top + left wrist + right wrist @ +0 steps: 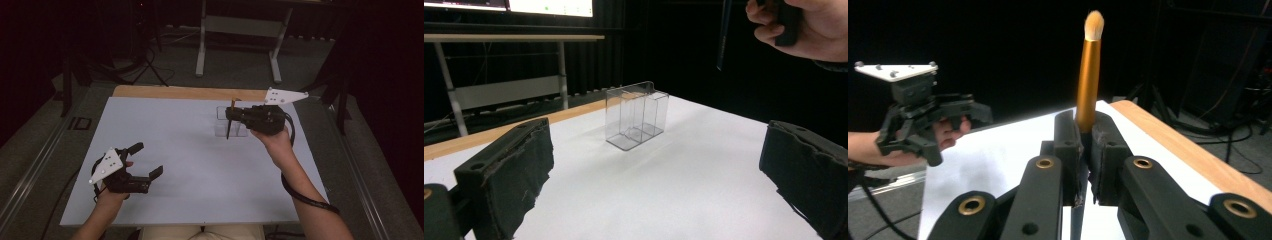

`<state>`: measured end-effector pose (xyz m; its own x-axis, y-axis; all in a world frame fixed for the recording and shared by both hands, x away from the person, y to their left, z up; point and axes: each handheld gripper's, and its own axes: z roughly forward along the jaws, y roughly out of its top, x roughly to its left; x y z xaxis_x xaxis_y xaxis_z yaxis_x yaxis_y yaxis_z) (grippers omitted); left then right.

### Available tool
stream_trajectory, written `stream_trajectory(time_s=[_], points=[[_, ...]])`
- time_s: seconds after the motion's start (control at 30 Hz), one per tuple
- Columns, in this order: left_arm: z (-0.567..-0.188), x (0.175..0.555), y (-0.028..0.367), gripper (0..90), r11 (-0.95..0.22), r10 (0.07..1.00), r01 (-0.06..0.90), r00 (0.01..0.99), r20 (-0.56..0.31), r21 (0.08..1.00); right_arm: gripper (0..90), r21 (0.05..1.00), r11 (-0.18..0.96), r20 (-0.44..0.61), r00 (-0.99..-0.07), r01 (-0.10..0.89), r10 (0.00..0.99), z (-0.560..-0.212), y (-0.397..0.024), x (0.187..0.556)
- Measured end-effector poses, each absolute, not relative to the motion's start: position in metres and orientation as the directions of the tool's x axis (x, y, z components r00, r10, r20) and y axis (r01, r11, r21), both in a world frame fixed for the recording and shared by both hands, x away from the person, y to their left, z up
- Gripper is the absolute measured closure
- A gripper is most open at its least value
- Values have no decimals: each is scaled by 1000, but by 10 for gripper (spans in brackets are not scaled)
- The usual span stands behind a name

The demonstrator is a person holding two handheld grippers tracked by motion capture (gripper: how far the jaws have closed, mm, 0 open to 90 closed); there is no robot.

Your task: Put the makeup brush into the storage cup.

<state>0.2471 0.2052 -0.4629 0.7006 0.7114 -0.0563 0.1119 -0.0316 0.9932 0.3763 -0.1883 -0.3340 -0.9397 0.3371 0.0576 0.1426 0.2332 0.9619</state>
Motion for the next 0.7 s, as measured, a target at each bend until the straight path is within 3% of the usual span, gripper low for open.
stream_trajectory(time_s=[0.7], points=[[-472,248,203,20,-23,700,125,710,-73,992,836,961,231,48,-912,154,407,-323,-191,414]])
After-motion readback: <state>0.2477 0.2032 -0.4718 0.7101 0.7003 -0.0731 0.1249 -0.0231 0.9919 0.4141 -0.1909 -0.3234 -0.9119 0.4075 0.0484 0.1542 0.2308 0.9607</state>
